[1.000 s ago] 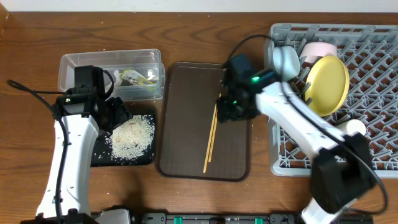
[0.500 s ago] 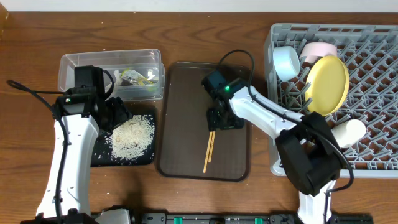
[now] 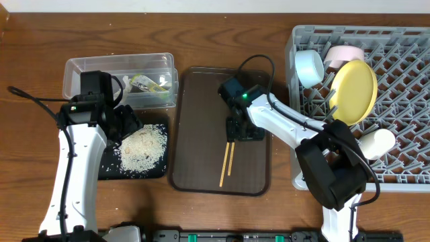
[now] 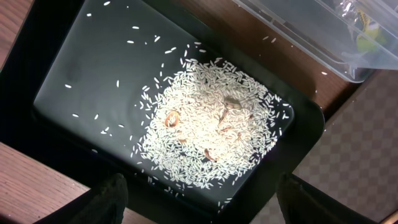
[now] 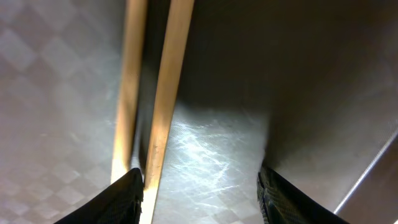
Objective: Sort waste into correct bins and load items into the dishwasher rack
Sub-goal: 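Move the right gripper to the chopsticks and grasp one, then carry the chopstick into the rack's left slot and release it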
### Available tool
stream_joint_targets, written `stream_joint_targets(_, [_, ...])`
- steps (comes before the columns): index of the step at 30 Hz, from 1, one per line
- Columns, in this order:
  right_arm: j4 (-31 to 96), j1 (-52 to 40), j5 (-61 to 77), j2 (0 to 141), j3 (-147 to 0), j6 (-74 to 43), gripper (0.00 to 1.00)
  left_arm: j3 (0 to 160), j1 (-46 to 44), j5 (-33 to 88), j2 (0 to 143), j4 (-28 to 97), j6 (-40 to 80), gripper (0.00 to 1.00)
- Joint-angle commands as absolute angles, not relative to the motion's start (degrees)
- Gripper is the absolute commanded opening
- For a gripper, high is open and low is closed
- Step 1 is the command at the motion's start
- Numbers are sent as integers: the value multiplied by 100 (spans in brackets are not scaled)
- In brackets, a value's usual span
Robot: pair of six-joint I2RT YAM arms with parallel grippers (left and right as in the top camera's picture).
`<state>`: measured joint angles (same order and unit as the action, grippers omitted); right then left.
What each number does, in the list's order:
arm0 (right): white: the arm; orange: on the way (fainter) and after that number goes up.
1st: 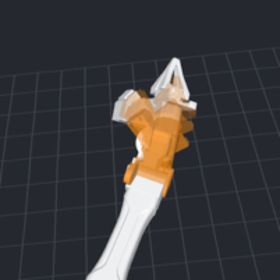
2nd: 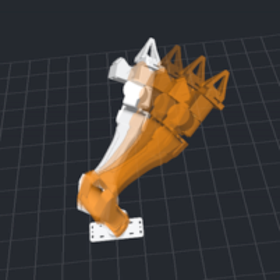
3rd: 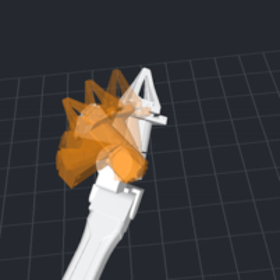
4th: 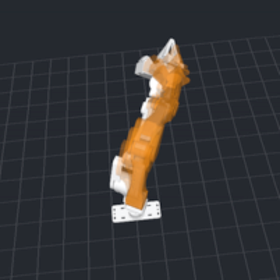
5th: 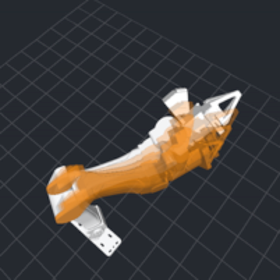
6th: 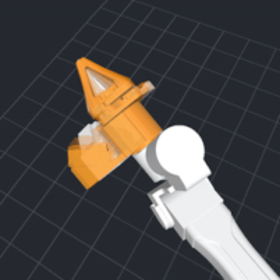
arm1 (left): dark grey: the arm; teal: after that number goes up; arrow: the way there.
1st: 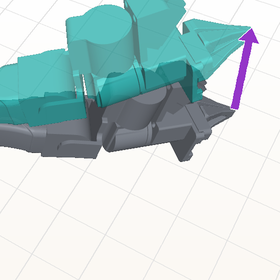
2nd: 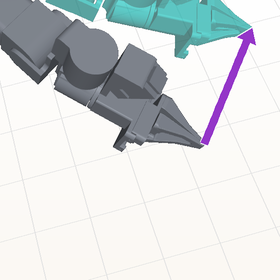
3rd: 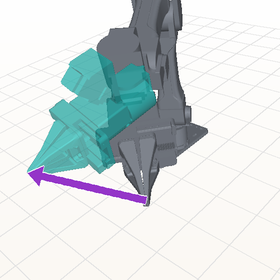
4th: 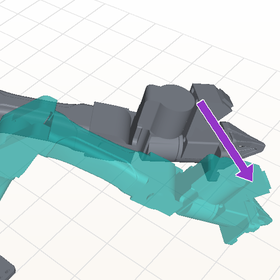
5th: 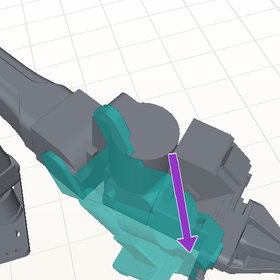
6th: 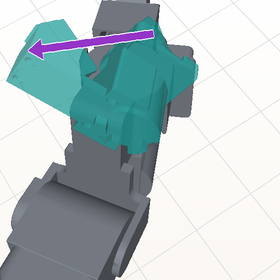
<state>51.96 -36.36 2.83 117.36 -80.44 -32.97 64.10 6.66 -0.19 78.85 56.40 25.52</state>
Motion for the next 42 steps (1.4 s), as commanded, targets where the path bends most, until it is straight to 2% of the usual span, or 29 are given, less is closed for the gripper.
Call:
stream_joint_targets(1, [5304,-3719,60,11789,-7957,-3649,58,6399,694,-45,7835,5655,2582,79])
stream_joint_targets(6, [5358,-3719,-19,11789,-7937,-3817,56,6399,694,-45,7835,5653,2582,79])
stream_joint_targets(11, [5363,-3719,-16,11789,-7937,-3815,41,6399,694,-45,7835,5653,2582,79])
stream_joint_targets(15, [5360,-3719,27,11789,-7937,-3815,22,6399,694,-45,7835,5653,2580,79])
stream_joint_targets(23, [5378,-3719,80,11789,-7937,-3813,2,6399,694,-43,7835,5653,2582,79])
stream_joint_targets(32, [5505,-3586,222,11546,-8009,-3559,1,6399,694,-45,7835,5653,2582,79])
stream_joint_targets(42, [5850,-2731,449,9638,-8106,-1848,1,6399,694,-45,7835,5651,2582,79])
